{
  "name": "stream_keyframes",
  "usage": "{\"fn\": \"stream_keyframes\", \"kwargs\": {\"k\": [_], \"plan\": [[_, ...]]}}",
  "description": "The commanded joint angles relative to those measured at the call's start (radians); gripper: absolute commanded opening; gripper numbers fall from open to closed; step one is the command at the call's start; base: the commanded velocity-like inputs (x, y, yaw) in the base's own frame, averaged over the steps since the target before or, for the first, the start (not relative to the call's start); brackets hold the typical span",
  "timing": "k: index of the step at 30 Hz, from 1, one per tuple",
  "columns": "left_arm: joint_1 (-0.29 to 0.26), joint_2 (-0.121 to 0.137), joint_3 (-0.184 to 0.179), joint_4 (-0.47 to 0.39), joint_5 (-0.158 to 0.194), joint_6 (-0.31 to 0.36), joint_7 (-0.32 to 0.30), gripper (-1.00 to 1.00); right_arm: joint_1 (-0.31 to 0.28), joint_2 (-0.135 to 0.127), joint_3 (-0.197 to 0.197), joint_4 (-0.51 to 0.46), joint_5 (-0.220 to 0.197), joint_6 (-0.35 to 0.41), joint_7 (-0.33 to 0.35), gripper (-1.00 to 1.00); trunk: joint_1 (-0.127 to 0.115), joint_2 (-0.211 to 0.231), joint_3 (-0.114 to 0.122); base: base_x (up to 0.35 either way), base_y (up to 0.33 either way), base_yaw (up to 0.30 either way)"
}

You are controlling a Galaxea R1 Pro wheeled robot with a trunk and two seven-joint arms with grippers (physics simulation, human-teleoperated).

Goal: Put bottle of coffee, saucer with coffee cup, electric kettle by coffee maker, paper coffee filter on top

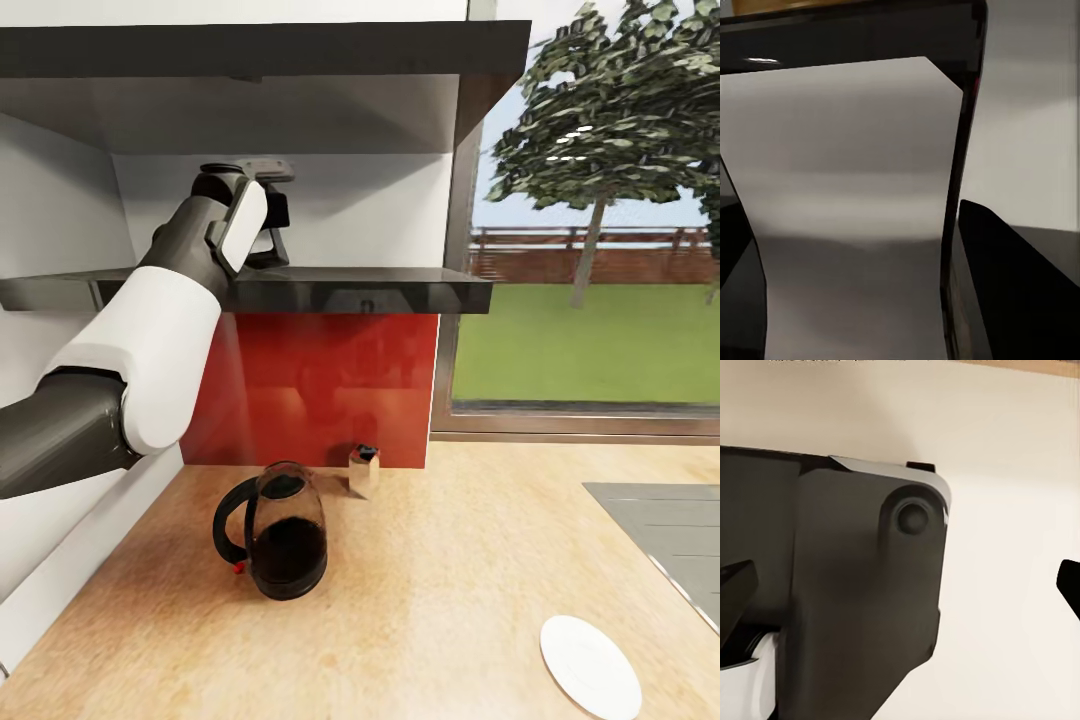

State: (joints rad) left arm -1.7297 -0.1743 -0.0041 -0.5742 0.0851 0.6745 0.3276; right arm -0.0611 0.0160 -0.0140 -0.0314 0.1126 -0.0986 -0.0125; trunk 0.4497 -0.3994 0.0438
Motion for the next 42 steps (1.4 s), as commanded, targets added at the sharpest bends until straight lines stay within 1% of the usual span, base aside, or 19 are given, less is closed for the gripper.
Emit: {"fn": "stream_keyframes", "kwargs": {"k": [1, 14, 21, 38, 42], "plan": [[0.0, 0.0, 0.0, -0.001, 0.007, 0.003, 0.005, -1.0, 0.0, 0.0, -0.003, 0.0, 0.009, -0.004, -0.003, 1.0, 0.0, -0.001, 0.0, -0.019, 0.0, 0.0], [-0.001, 0.0, 0.001, -0.001, 0.007, 0.005, 0.005, -1.0, 0.0, 0.001, -0.005, -0.002, 0.007, -0.001, 0.0, 1.0, 0.0, -0.001, 0.0, -0.218, -0.136, -0.013], [-0.001, 0.0, 0.001, 0.0, 0.007, 0.007, 0.004, -1.0, 0.0, 0.001, -0.004, -0.002, 0.007, -0.001, 0.0, 1.0, 0.0, -0.001, 0.0, -0.238, -0.19, -0.284], [0.002, 0.0, 0.006, 0.002, 0.007, 0.008, 0.004, -1.0, 0.0, 0.001, -0.007, -0.002, 0.007, -0.001, -0.001, 1.0, 0.0, -0.001, -0.001, -0.176, -0.231, -0.3], [0.011, 0.0, 0.006, 0.002, 0.007, 0.007, 0.004, -1.0, 0.0, 0.001, -0.007, -0.002, 0.006, -0.001, -0.002, 1.0, 0.0, -0.001, -0.004, -0.175, -0.232, -0.274]]}}
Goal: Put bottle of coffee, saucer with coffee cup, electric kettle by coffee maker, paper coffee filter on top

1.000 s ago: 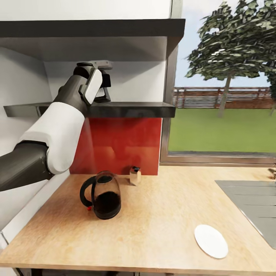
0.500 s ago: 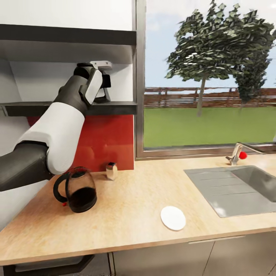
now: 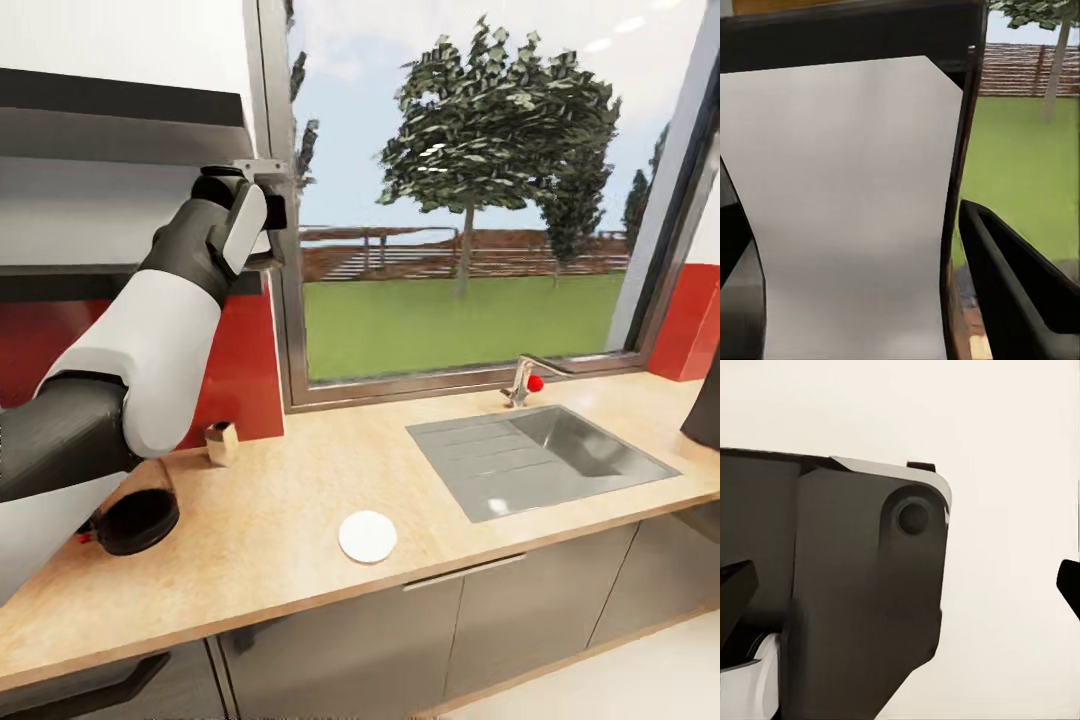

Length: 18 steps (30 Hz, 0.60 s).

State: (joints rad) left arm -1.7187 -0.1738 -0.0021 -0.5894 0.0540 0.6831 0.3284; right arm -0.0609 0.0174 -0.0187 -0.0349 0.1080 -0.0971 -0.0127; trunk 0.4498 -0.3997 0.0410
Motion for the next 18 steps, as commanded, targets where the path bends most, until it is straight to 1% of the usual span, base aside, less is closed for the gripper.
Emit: {"fn": "stream_keyframes", "kwargs": {"k": [1, 9, 10, 13, 15, 18], "plan": [[0.001, -0.001, 0.004, 0.017, 0.038, -0.002, 0.003, -1.0, 0.0, 0.0, -0.003, 0.001, 0.01, -0.003, -0.001, 1.0, 0.0, 0.0, -0.002, -0.175, -0.232, -0.24], [0.007, -0.001, 0.004, 0.017, 0.041, -0.005, -0.004, -1.0, 0.0, 0.0, -0.004, 0.001, 0.01, -0.003, -0.002, 1.0, 0.0, 0.0, -0.011, -0.201, -0.219, -0.229], [0.016, -0.001, 0.002, 0.017, 0.047, -0.006, -0.005, -1.0, 0.0, 0.0, -0.004, 0.001, 0.01, -0.003, -0.002, 1.0, 0.0, 0.0, -0.012, -0.231, -0.2, -0.228], [0.032, -0.001, -0.002, 0.016, 0.085, -0.009, -0.006, -1.0, 0.0, 0.0, -0.003, 0.001, 0.01, -0.003, -0.003, 1.0, 0.0, 0.0, -0.015, -0.212, -0.201, -0.228], [0.037, -0.001, -0.002, 0.016, 0.094, -0.009, -0.007, -1.0, 0.0, 0.0, -0.004, 0.001, 0.01, -0.003, -0.003, 1.0, 0.0, 0.0, -0.018, -0.094, -0.21, -0.228], [0.039, -0.001, -0.002, 0.016, 0.097, -0.01, -0.007, -1.0, 0.0, 0.0, -0.003, 0.001, 0.01, -0.003, -0.003, 1.0, 0.0, 0.0, -0.021, -0.022, -0.222, -0.228]]}}
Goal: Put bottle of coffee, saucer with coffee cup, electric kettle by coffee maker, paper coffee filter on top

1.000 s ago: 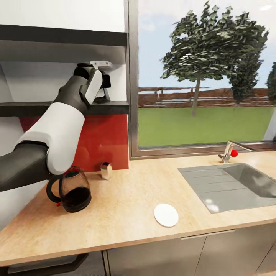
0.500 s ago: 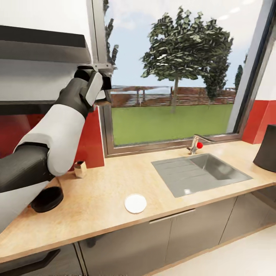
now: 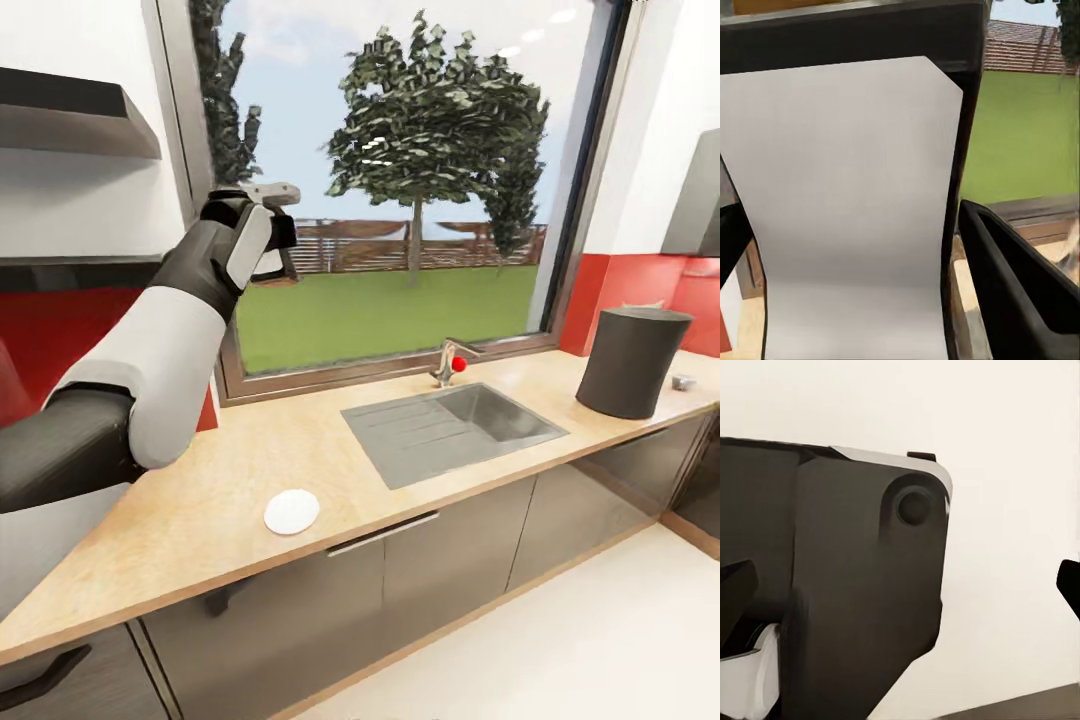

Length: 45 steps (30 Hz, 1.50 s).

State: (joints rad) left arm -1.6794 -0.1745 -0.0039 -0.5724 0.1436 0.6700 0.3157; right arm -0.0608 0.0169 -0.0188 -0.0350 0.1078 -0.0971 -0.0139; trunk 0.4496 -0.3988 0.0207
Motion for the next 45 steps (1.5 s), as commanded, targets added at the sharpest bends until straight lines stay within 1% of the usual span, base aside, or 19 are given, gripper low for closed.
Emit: {"fn": "stream_keyframes", "kwargs": {"k": [1, 4, 5, 6, 9, 11, 12, 13, 14, 15, 17, 18, 19, 20, 25, 32, 36, 42, 45], "plan": [[0.009, 0.0, -0.001, -0.001, 0.008, 0.001, 0.005, -1.0, -0.001, 0.0, -0.003, 0.001, 0.01, -0.003, -0.001, 1.0, 0.0, -0.001, -0.002, -0.003, -0.103, -0.228], [0.05, 0.0, -0.002, -0.001, 0.008, -0.034, 0.004, -1.0, -0.001, 0.0, -0.003, 0.001, 0.011, -0.003, -0.001, 1.0, 0.0, -0.001, -0.005, -0.001, -0.036, -0.228], [0.082, 0.0, -0.002, -0.002, 0.008, -0.068, 0.003, -1.0, -0.001, 0.0, -0.003, 0.001, 0.011, -0.003, -0.001, 1.0, 0.0, -0.001, -0.006, 0.0, -0.011, -0.228], [0.094, 0.0, -0.003, -0.002, 0.008, -0.081, 0.003, -1.0, -0.001, 0.0, -0.003, 0.001, 0.011, -0.003, -0.001, 1.0, 0.0, -0.001, -0.007, 0.0, -0.009, -0.228], [0.192, 0.0, -0.005, -0.003, 0.006, -0.182, -0.004, -1.0, -0.001, 0.0, -0.001, 0.001, 0.013, -0.005, -0.001, 1.0, 0.0, -0.001, -0.011, 0.0, -0.003, -0.227], [0.217, 0.0, -0.019, -0.003, 0.003, -0.201, -0.017, -1.0, -0.001, 0.0, 0.0, -0.001, 0.013, -0.006, -0.001, 1.0, 0.0, -0.001, -0.012, 0.0, -0.001, -0.168], [0.24, 0.0, -0.071, -0.003, 0.001, -0.211, -0.042, -1.0, -0.001, 0.0, 0.0, -0.008, 0.013, -0.007, 0.001, 1.0, 0.0, -0.001, -0.013, 0.0, 0.0, -0.056], [0.252, 0.0, -0.109, -0.003, 0.002, -0.214, -0.057, -1.0, -0.001, 0.0, 0.0, -0.016, 0.013, -0.008, 0.002, 1.0, 0.0, -0.001, -0.013, 0.0, 0.0, -0.036], [0.269, 0.0, -0.159, -0.003, 0.005, -0.216, -0.076, -1.0, -0.001, 0.001, 0.001, -0.027, 0.014, -0.008, 0.002, 1.0, 0.0, -0.001, -0.013, 0.0, 0.0, -0.018], [0.291, 0.0, -0.191, -0.004, 0.007, -0.218, -0.093, -1.0, -0.001, 0.001, 0.001, -0.038, 0.013, -0.008, 0.003, 1.0, 0.0, -0.001, -0.013, 0.0, 0.0, -0.009], [0.332, 0.0, -0.212, -0.02, 0.009, -0.237, -0.122, -1.0, -0.001, 0.001, 0.001, -0.053, 0.013, -0.009, 0.003, 1.0, 0.0, -0.001, -0.013, 0.0, 0.0, -0.005], [0.361, 0.0, -0.218, -0.035, 0.009, -0.261, -0.141, -1.0, -0.001, 0.001, 0.002, -0.058, 0.013, -0.009, 0.004, 1.0, 0.0, -0.001, -0.013, 0.0, 0.0, -0.002], [0.388, 0.0, -0.221, -0.049, 0.009, -0.285, -0.16, -1.0, -0.001, 0.001, 0.001, -0.062, 0.013, -0.009, 0.004, 1.0, 0.0, -0.001, -0.013, 0.0, 0.0, -0.002], [0.438, 0.0, -0.225, -0.071, 0.008, -0.325, -0.19, -1.0, -0.001, 0.002, 0.002, -0.065, 0.013, -0.009, 0.003, 1.0, 0.0, -0.001, -0.013, 0.0, 0.0, 0.0], [0.536, 0.0, -0.229, -0.086, 0.006, -0.356, -0.202, -1.0, -0.001, 0.0, -0.002, -0.072, 0.011, -0.009, 0.001, 1.0, 0.0, -0.001, -0.013, 0.016, 0.0, 0.0], [0.565, 0.0, -0.23, -0.076, 0.005, -0.36, -0.204, -1.0, -0.001, 0.0, -0.006, -0.083, 0.009, -0.009, 0.0, 1.0, 0.0, -0.001, -0.013, 0.244, -0.043, 0.0], [0.603, 0.0, -0.232, -0.085, -0.001, -0.36, -0.206, -1.0, -0.001, 0.0, -0.006, -0.083, 0.009, -0.01, 0.0, 1.0, 0.0, -0.001, -0.013, 0.305, -0.1, 0.0], [0.612, 0.0, -0.231, -0.087, -0.002, -0.364, -0.205, -1.0, -0.001, 0.0, -0.005, -0.083, 0.01, -0.01, 0.0, 1.0, 0.0, -0.001, -0.013, 0.211, -0.196, 0.0], [0.628, 0.0, -0.232, -0.087, -0.001, -0.421, -0.205, -1.0, -0.001, 0.0, -0.004, -0.083, 0.01, -0.01, 0.0, 1.0, 0.0, -0.001, -0.013, 0.096, -0.262, 0.0]]}}
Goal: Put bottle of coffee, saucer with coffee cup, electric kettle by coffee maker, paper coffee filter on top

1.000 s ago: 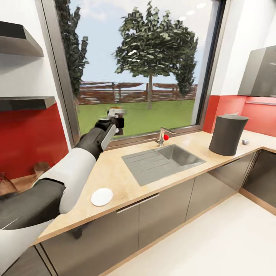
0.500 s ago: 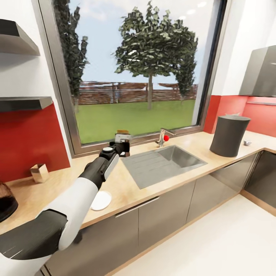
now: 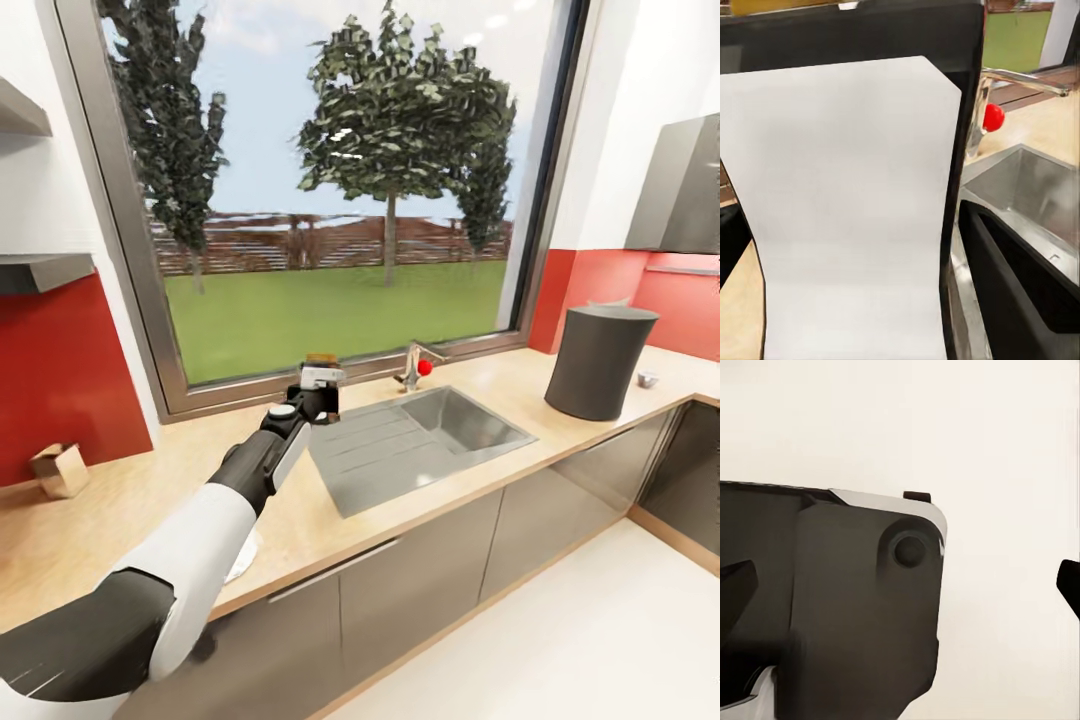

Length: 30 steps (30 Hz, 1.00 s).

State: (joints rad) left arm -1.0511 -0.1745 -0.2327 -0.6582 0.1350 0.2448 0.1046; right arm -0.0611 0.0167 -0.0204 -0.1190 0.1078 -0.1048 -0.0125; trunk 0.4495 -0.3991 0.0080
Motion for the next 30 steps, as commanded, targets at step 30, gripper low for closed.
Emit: {"fn": "stream_keyframes", "kwargs": {"k": [30], "plan": [[0.088, 0.0, -0.025, -0.003, 0.007, -0.099, 0.009, -1.0, 0.0, 0.003, 0.0, -0.022, 0.009, -0.003, 0.0, 1.0, 0.0, -0.001, 0.0, 0.194, -0.214, 0.0]]}}
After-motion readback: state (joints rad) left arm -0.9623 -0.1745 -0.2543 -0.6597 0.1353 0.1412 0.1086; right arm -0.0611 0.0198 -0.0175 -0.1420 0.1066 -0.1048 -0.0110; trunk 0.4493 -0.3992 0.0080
